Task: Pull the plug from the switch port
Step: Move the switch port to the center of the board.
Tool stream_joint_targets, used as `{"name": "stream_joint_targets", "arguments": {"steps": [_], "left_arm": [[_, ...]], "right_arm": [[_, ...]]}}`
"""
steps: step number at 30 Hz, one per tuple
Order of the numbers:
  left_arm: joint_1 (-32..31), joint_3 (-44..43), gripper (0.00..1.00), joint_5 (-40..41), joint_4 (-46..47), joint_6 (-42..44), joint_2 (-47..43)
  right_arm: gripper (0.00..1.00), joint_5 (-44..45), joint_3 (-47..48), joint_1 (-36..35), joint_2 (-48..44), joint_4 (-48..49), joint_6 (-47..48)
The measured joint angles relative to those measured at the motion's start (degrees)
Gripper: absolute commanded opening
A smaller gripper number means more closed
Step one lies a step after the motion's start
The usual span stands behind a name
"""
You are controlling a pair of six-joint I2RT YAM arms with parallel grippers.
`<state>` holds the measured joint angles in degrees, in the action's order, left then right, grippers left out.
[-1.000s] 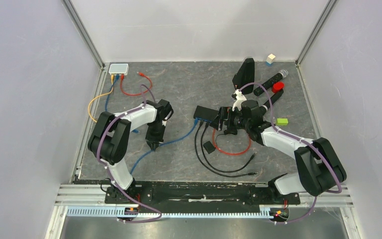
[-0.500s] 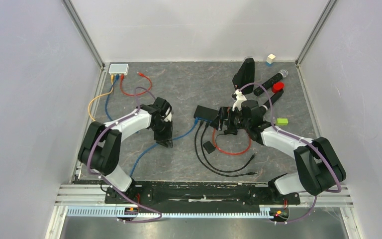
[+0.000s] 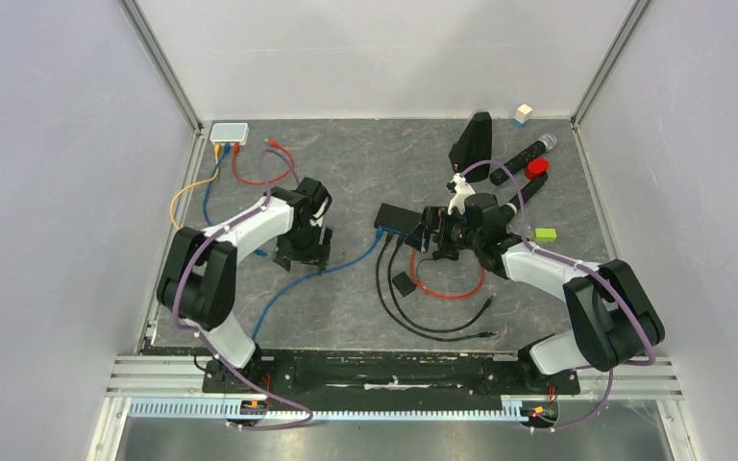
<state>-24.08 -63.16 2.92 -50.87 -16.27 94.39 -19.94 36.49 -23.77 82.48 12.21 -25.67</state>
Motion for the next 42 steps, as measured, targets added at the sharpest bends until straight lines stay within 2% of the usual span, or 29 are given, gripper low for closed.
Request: {"name": "stream_joint_targets", "arguments": {"steps": [8,17,19,28,34,40,42], "left_arm": [[2.54,-0.81,0.8,2.12,-3.32,2.6,6.4],[4.52,-1.57,0.73,-2.25,-4.61,6.88,10.47],[4.7,-2.14,0.68,-3.34,-5.05,7.06,11.34],[4.87,-3.96,0.29,-7.85,-7.98,7.34,13.9],[4.87,-1.46,0.19,-15.76,-5.22,7.34,12.02],[4.7,3.76,0.07,-23.28,4.85,2.89,5.73],[4.66,5.75,0.07,-24.96,8.57,0.11,3.72]], "right_arm": [[0.98,0.0,-0.02,0.37,0.0,0.2,0.0],[0.98,-0.02,-0.55,0.76,0.0,0.22,-0.02],[0.98,-0.2,-0.55,0.81,0.0,0.26,-0.02],[0.98,-0.81,-0.74,1.14,0.02,0.59,-0.04],[0.98,-0.81,-0.74,1.18,0.07,0.59,-0.17],[0.98,-0.72,-1.2,1.25,0.11,0.68,-0.2],[0.98,-0.55,-1.51,1.46,0.11,0.61,-0.2]]}}
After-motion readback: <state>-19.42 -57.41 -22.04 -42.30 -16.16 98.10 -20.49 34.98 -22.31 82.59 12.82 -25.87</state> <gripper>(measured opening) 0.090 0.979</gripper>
